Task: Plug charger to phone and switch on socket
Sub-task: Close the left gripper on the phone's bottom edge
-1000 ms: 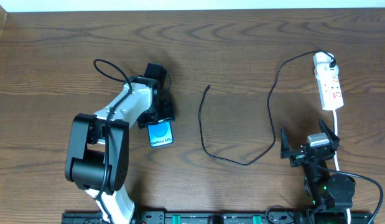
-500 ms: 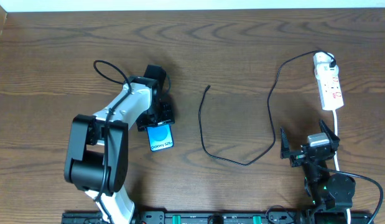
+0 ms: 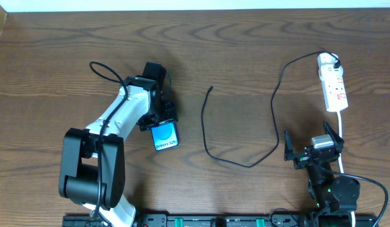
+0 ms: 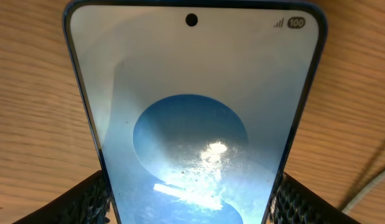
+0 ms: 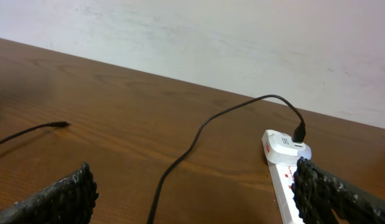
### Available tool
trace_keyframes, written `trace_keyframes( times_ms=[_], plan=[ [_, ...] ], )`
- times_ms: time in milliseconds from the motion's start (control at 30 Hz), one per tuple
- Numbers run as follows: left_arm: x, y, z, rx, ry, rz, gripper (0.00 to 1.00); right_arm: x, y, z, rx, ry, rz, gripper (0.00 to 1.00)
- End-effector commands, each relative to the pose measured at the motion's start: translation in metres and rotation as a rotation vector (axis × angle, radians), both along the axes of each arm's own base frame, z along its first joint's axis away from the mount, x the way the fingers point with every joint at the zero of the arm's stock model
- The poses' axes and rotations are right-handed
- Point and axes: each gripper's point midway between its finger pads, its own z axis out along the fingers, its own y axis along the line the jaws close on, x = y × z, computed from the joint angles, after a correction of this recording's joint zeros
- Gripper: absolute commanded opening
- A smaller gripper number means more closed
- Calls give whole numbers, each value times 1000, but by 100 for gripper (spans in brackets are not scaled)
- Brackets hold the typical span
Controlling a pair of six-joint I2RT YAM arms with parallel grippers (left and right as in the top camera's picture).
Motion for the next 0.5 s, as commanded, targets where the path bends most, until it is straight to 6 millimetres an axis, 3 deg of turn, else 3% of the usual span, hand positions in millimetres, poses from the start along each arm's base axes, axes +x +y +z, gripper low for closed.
trace_keyframes(
  times_ms=[0, 467],
  plan=[
    [1, -11, 9, -73, -2, 22, 67, 0, 2, -1, 0, 3, 8, 99],
    [5, -33, 26, -390, 57, 160, 67, 0, 2, -1, 0, 3, 8, 99]
  ],
)
